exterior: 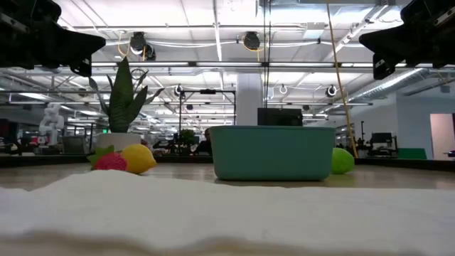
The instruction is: Pick and placing Produce into tupperware
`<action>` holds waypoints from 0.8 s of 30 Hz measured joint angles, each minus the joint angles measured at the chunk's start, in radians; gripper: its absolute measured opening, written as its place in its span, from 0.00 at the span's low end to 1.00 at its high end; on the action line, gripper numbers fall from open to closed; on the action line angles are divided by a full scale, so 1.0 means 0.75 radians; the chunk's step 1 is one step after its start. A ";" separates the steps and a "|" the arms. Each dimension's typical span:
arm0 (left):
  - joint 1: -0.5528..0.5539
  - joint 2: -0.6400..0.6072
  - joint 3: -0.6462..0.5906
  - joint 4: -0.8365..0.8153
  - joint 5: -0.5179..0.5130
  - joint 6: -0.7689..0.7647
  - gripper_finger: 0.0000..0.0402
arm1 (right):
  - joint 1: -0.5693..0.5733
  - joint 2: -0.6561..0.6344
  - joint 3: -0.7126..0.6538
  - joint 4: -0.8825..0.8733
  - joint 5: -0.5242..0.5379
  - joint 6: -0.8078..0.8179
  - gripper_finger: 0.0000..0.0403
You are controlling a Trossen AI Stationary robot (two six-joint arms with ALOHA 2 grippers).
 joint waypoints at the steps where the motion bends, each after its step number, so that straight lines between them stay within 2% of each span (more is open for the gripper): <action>1: 0.000 0.000 0.000 0.000 0.000 0.000 0.00 | 0.000 0.000 0.000 0.000 0.000 0.000 0.00; 17: 0.000 0.000 0.000 0.006 0.000 0.000 0.00 | 0.000 0.000 0.000 0.000 0.000 0.000 0.00; 24: -0.001 0.001 0.000 0.156 -0.025 0.000 0.00 | 0.000 0.000 0.000 0.001 0.000 0.000 0.00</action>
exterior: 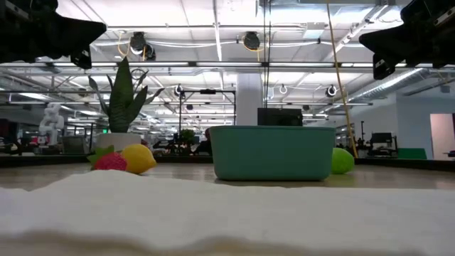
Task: Pick and placing Produce into tupperware
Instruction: Put the yellow lemon into the blue bin
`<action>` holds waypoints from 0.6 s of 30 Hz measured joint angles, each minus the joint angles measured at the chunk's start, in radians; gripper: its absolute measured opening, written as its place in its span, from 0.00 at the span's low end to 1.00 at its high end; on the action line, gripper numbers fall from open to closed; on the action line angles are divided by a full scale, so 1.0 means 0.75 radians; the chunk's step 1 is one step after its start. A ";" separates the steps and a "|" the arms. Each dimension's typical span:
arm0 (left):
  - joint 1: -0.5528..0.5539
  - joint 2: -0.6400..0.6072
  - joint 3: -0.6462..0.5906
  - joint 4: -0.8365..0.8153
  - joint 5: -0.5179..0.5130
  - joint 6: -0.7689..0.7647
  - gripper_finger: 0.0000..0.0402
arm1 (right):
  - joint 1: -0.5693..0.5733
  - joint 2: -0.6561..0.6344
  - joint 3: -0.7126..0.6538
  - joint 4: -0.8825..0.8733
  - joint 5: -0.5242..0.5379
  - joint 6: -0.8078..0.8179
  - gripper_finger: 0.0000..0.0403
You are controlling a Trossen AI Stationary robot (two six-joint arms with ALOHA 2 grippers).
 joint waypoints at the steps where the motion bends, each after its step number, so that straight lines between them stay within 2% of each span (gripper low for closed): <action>1: 0.000 -0.001 0.000 0.012 0.000 0.000 0.00 | 0.000 0.000 0.000 0.000 0.000 0.000 0.00; 18: 0.000 0.000 -0.001 0.083 -0.001 -0.006 0.00 | -0.001 0.000 0.000 0.033 0.003 -0.008 0.00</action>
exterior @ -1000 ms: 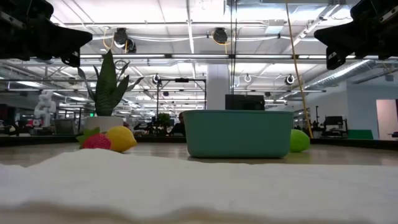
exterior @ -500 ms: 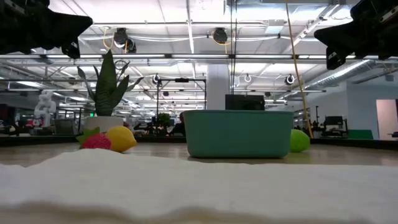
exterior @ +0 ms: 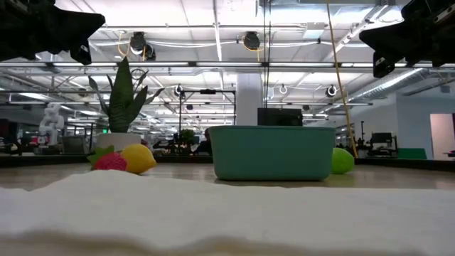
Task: Pick and placing Produce into tupperware
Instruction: Put the yellow lemon into the blue bin
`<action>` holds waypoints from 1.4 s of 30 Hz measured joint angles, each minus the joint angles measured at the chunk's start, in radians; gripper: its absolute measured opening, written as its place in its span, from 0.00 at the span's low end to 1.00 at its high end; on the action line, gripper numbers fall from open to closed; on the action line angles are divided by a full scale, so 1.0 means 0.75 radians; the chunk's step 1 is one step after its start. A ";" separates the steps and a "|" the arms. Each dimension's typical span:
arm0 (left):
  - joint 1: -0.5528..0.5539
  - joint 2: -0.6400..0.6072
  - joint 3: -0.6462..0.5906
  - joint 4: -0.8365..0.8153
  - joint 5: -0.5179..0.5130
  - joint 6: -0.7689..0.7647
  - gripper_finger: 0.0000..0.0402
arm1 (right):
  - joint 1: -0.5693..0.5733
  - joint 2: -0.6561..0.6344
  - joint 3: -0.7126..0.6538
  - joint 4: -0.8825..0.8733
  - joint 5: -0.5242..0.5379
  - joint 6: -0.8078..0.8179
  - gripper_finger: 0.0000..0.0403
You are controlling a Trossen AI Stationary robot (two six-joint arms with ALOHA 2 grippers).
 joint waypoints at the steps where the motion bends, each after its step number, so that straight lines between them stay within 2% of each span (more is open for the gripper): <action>1: 0.000 0.000 -0.001 0.039 -0.009 0.031 0.00 | 0.000 0.000 0.000 0.005 0.001 -0.012 0.00; 4: 0.002 -0.001 0.001 0.157 -0.052 0.114 0.00 | 0.000 0.000 0.000 0.025 0.001 -0.063 0.00; 6: 0.001 0.002 0.022 0.130 -0.105 0.110 0.00 | 0.000 0.006 -0.001 0.043 0.004 -0.100 0.00; 10: 0.001 0.046 0.123 -0.073 -0.199 0.138 0.00 | 0.000 0.034 0.000 0.147 0.032 -0.134 0.00; 19: 0.031 0.314 0.477 -0.410 -0.399 0.183 0.00 | -0.001 0.137 0.000 0.220 0.093 -0.236 0.00; 24: 0.104 0.462 0.646 -0.564 -0.433 0.287 0.00 | -0.001 0.192 0.000 0.218 0.148 -0.274 0.00; 27: 0.152 0.545 0.713 -0.568 -0.437 0.350 0.00 | -0.001 0.211 0.000 0.231 0.147 -0.252 0.00; 30: 0.210 0.634 0.800 -0.620 -0.434 0.290 0.00 | -0.001 0.214 0.000 0.235 0.147 -0.193 0.00; 35: 0.283 0.790 0.980 -0.835 -0.295 0.245 0.00 | -0.001 0.214 0.000 0.237 0.147 -0.147 0.00; 39: 0.310 0.919 1.112 -0.932 -0.283 0.263 0.00 | -0.001 0.214 0.000 0.236 0.147 -0.146 0.00; 42: 0.345 1.023 1.224 -1.059 -0.207 0.291 0.00 | -0.001 0.214 0.000 0.236 0.147 -0.146 0.00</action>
